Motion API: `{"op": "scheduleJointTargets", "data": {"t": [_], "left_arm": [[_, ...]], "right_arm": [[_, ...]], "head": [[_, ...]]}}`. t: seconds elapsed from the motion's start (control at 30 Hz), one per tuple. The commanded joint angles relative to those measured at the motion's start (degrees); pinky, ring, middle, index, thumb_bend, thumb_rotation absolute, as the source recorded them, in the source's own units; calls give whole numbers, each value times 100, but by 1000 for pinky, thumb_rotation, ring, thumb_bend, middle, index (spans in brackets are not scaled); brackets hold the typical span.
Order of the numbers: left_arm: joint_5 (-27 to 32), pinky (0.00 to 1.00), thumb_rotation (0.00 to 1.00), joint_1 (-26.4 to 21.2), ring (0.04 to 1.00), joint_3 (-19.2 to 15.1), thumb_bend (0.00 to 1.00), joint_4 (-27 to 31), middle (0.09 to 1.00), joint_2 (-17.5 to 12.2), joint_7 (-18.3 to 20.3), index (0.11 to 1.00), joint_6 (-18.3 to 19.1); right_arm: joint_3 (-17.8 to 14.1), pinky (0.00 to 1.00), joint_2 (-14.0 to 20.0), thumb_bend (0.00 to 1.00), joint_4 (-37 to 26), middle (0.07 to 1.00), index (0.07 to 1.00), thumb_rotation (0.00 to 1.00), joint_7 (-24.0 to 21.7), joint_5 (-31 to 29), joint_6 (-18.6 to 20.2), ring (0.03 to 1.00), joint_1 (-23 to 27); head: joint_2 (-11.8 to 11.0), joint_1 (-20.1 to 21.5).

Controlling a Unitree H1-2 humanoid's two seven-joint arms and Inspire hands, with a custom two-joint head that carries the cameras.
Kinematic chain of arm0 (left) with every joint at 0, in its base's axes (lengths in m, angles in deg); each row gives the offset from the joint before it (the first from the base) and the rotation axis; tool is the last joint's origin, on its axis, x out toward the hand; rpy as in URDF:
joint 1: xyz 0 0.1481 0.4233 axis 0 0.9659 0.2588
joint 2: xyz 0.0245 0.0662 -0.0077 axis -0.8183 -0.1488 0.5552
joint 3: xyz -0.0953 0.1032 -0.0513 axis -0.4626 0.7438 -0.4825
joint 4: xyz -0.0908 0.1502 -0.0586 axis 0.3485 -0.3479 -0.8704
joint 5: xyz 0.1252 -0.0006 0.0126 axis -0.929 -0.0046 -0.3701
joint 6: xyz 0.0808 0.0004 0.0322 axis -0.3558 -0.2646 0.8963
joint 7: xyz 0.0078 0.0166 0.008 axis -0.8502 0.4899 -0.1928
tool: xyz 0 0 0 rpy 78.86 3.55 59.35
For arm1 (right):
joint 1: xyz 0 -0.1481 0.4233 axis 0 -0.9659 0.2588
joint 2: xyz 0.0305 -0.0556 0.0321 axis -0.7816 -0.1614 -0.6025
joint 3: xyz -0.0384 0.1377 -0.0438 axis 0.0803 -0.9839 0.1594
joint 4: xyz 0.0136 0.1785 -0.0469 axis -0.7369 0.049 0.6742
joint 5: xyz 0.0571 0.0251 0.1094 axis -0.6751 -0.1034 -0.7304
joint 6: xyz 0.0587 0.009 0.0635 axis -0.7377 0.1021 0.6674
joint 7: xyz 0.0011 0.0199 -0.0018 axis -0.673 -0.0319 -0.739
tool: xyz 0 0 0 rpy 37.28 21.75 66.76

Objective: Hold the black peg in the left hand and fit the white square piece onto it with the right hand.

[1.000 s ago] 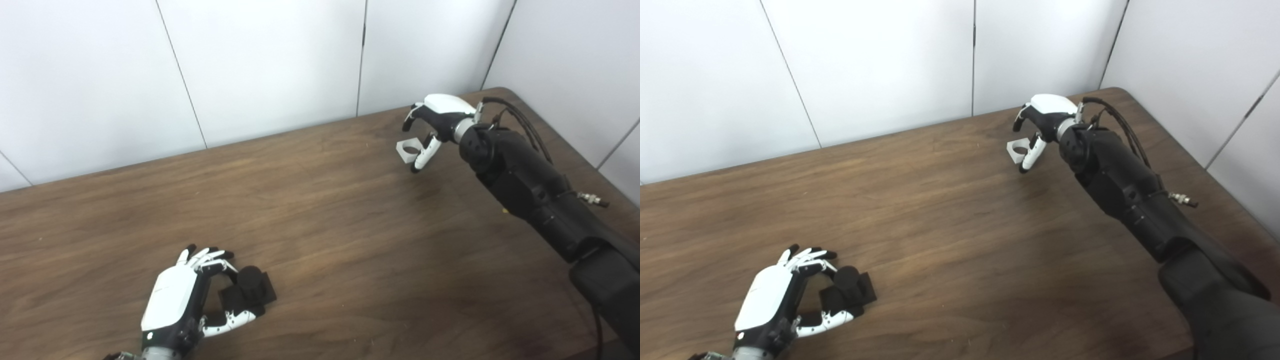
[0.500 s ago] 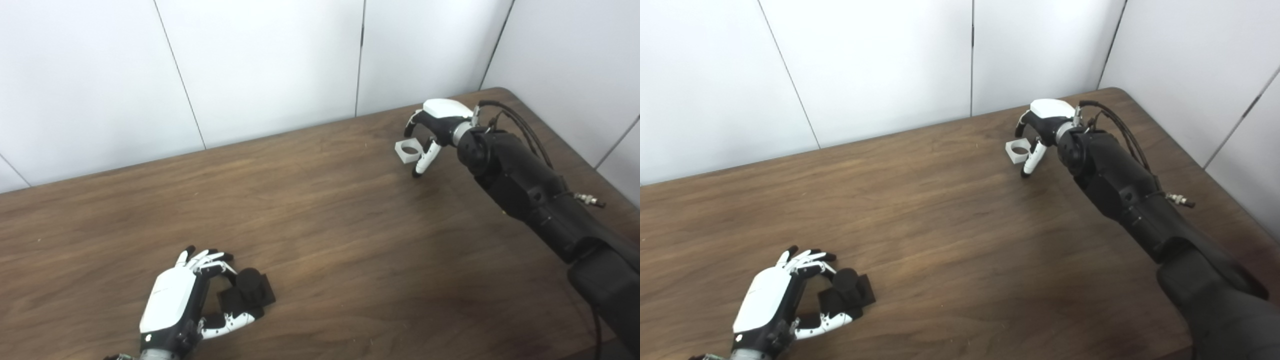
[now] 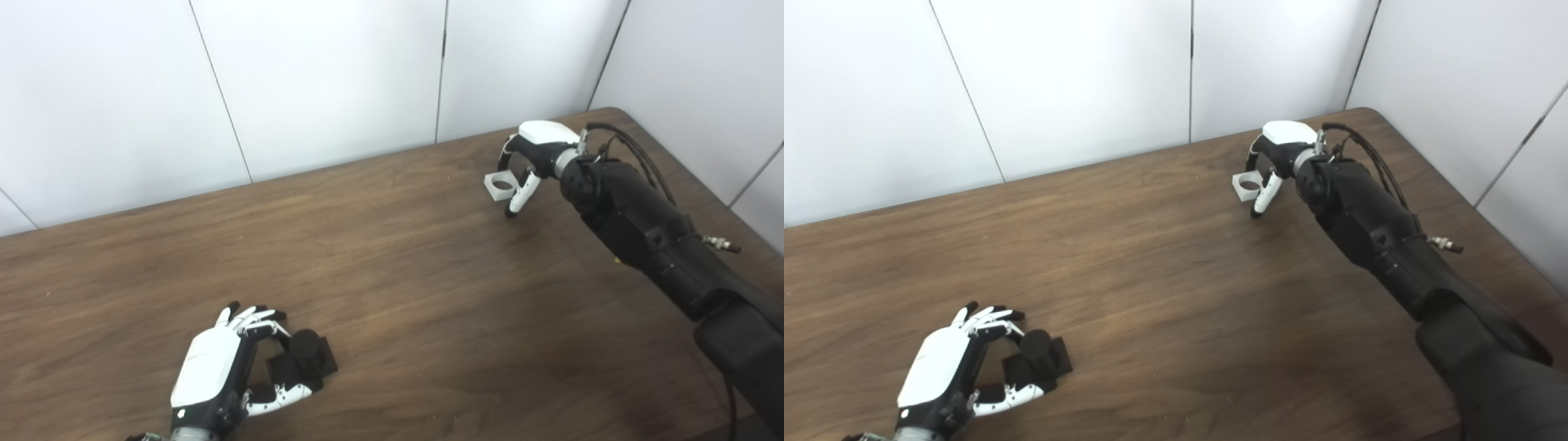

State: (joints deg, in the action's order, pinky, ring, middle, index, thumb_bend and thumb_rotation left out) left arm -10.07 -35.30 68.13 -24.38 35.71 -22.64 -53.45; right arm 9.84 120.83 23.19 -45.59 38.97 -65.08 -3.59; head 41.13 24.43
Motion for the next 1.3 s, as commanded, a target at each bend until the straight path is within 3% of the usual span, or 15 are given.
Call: {"op": "scheduleJointTargets", "data": {"t": [0.0, 0.2, 0.73, 1.0, 1.27], "left_arm": [[-83, 1000, 47, 173, 868, 34, 519, -51, 784, -83, 217, 487, 42], [-90, 1000, 47, 177, 867, 15, 519, -102, 785, -62, 167, 487, 17], [-112, 1000, 47, 212, 868, 17, 519, -123, 785, -13, 149, 487, 12], [-159, 1000, 48, 211, 874, 38, 519, -56, 784, 16, 260, 487, 108], [-297, 1000, 49, 215, 885, 122, 519, -56, 792, 128, 299, 487, 203]], "right_arm": [[-39, 1000, 113, 543, -4, 912, 497, 142, 58, 71, -68, 1000, 191], [-93, 1000, 103, 526, -26, 866, 485, 138, 103, 13, -147, 982, 129], [-74, 963, 184, 525, -145, 846, 484, 131, -29, -16, -223, 957, -38], [-215, 998, 352, 523, -1287, 836, 484, 127, -340, -205, -501, 977, -273], [-460, 982, 375, 523, -2242, 819, 484, 128, -651, -310, -500, 984, -514]], "head": [[3, -1], [-2, 14], [26, -133], [111, -546], [193, -1024]]}}
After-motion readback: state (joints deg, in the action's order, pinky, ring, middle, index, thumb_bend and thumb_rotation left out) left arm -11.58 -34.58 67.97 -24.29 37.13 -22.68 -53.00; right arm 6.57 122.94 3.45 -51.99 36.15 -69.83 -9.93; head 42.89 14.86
